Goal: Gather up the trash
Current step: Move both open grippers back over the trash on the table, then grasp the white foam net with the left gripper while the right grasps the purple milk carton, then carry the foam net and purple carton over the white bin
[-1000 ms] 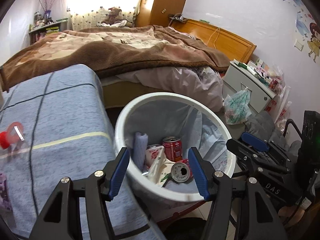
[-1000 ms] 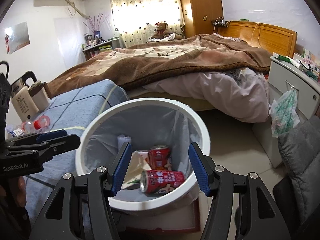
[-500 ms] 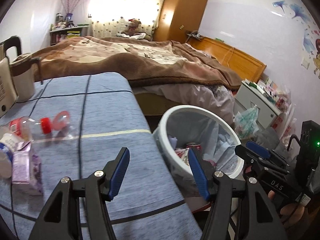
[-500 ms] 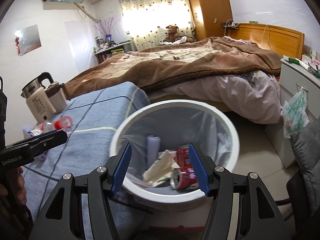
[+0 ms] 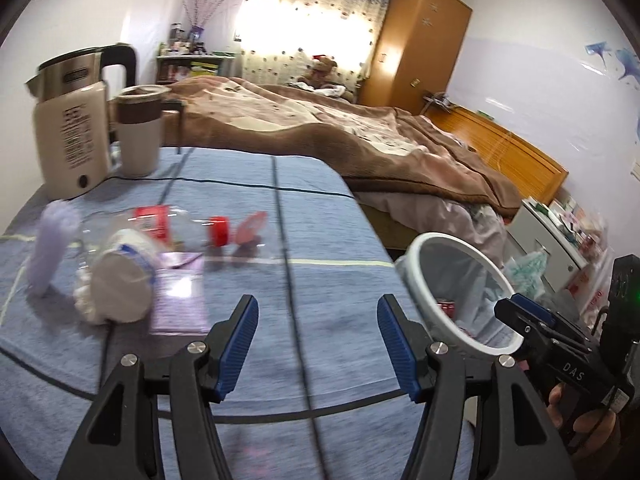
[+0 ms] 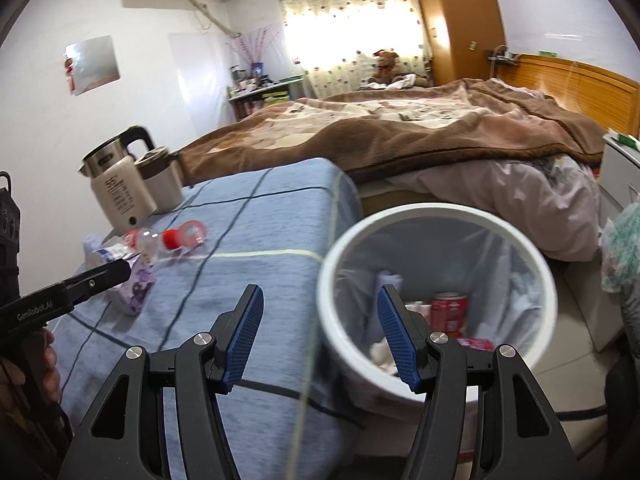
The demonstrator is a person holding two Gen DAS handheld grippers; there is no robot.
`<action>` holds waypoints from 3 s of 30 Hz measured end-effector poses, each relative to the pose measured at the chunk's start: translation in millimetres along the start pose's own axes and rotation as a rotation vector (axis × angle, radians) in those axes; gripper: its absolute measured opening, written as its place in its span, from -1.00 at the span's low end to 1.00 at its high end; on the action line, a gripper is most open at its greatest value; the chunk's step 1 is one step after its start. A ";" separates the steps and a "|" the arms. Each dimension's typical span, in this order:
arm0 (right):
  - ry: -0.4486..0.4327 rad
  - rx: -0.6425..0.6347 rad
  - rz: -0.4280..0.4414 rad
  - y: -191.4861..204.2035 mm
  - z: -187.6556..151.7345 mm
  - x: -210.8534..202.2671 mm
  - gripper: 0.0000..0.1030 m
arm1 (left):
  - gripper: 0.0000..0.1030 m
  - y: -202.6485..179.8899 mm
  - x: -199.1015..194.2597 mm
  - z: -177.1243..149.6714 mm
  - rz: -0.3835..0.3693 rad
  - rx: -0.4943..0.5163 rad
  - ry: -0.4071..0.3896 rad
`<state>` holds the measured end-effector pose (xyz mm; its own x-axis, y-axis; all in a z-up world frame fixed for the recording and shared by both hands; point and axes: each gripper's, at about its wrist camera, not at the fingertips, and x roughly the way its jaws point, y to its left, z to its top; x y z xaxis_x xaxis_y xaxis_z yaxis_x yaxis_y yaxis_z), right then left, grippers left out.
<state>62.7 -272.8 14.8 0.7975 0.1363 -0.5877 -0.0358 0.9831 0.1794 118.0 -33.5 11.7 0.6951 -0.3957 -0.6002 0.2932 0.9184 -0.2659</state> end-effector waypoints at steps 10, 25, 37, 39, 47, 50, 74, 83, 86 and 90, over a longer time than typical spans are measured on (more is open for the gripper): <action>0.044 -0.053 0.089 53.3 0.2 25.9 0.16 | 0.26 55.9 -25.4 -9.2 0.085 -0.058 -0.025; 0.130 -0.172 0.195 146.4 2.2 69.5 0.16 | 0.28 138.4 -48.2 -19.5 0.181 -0.158 -0.037; 0.197 -0.211 0.281 203.5 -0.8 103.3 0.19 | 0.36 201.9 -47.5 -11.8 0.282 -0.166 -0.009; 0.205 -0.212 0.281 207.4 -1.6 108.6 0.20 | 0.36 206.7 -44.2 -8.9 0.294 -0.152 -0.004; 0.231 -0.230 0.238 218.5 -1.6 126.9 0.23 | 0.39 209.3 -20.2 8.1 0.259 -0.028 0.025; 0.234 -0.250 0.217 222.5 -2.6 132.0 0.23 | 0.39 207.0 -5.3 14.3 0.272 0.035 0.071; 0.205 -0.236 0.192 215.2 -7.4 132.1 -0.24 | -0.42 213.2 7.4 26.0 0.197 0.010 0.071; 0.169 -0.204 0.197 206.4 -6.2 117.4 -0.25 | -0.42 199.8 -12.5 18.8 0.165 -0.003 0.054; 0.159 -0.200 0.200 203.1 -6.2 110.0 -0.25 | -0.42 190.9 -18.9 16.5 0.148 -0.004 0.046; 0.145 -0.191 0.191 196.9 -5.3 101.3 -0.25 | -0.42 173.9 -26.4 15.6 0.135 0.010 0.034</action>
<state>133.3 -64.8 -13.6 0.6717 0.3232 -0.6666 -0.3005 0.9413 0.1535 160.9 136.9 -6.9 0.7061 -0.2688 -0.6551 0.2052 0.9631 -0.1741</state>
